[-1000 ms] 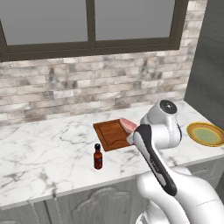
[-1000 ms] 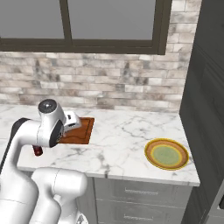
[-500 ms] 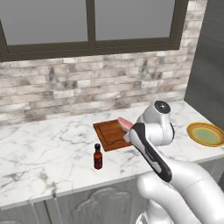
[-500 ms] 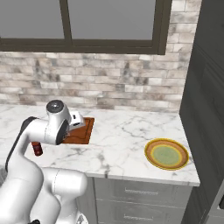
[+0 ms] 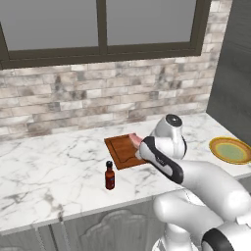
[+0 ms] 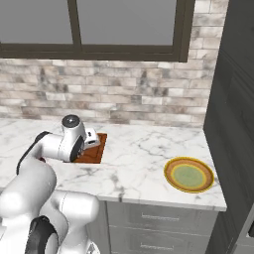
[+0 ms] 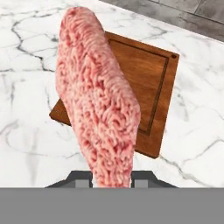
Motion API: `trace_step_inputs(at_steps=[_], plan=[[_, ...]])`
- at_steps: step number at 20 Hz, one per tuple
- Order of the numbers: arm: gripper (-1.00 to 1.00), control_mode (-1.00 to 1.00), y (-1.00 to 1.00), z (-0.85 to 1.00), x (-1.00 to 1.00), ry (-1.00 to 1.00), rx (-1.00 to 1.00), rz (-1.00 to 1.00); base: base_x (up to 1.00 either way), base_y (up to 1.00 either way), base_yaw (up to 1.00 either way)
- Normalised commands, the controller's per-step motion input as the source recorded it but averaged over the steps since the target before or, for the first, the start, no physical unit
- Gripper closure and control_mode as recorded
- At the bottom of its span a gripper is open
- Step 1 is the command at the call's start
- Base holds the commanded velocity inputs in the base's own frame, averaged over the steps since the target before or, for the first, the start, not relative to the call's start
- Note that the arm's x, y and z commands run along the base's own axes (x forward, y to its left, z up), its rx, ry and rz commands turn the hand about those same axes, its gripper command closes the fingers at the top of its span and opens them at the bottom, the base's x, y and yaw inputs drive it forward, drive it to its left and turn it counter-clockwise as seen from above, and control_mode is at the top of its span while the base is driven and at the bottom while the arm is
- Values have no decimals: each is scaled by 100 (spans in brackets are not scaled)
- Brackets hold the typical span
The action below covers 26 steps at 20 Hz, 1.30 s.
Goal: Pick the steak from the plate and place it on the cutting board. Then pick the condiment bottle from the cabinet and place it next to the cutting board.
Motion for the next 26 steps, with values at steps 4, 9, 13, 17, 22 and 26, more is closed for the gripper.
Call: trace_step_inputs(at_steps=[4,9,13,17,22,26], plan=[[100,-100,0,-21,38,9,0,0,0,0,0],[100,-100,2,-9,30,7,0,0,0,0,0],[100,-100,7,-6,28,5,0,0,0,0,0],[100,-100,11,-26,22,1,0,0,0,0,0],[100,-100,9,-46,17,0,2,0,0,0,0],[100,-100,6,-50,17,0,2,1,0,0,0]])
